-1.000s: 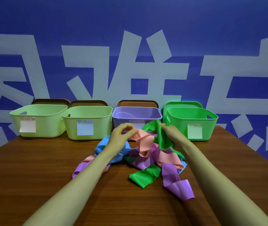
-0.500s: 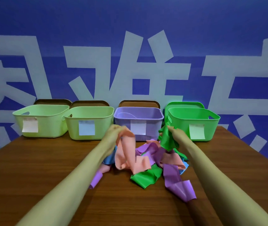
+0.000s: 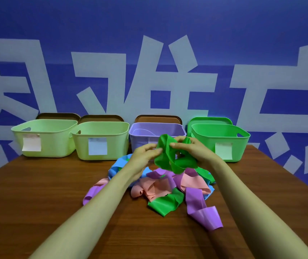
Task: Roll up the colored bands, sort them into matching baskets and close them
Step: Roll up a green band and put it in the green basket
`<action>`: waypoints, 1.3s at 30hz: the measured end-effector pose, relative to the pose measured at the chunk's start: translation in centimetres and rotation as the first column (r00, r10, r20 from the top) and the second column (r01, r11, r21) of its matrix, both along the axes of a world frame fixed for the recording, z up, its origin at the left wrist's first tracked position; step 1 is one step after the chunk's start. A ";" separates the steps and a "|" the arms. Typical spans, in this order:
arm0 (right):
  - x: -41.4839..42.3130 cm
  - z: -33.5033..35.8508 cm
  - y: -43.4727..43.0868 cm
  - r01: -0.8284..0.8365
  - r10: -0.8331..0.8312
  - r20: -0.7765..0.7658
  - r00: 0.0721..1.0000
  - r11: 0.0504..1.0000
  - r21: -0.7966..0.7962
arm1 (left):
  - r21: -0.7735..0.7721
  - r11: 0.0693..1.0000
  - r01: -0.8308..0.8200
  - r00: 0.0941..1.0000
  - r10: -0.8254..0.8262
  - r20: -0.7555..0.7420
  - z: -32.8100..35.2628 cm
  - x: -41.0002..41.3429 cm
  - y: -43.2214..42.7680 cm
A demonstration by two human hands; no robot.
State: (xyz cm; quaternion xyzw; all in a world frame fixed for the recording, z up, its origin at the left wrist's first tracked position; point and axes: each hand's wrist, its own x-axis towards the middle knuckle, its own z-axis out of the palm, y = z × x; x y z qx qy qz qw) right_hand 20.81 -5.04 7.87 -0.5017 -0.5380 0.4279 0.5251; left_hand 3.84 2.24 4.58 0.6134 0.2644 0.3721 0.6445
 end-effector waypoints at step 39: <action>1.6 1.5 -3.3 0.127 -0.129 0.011 0.992 0.989 0.076 | -0.026 0.992 -0.126 0.966 0.128 0.223 5.8 -0.4 -1.7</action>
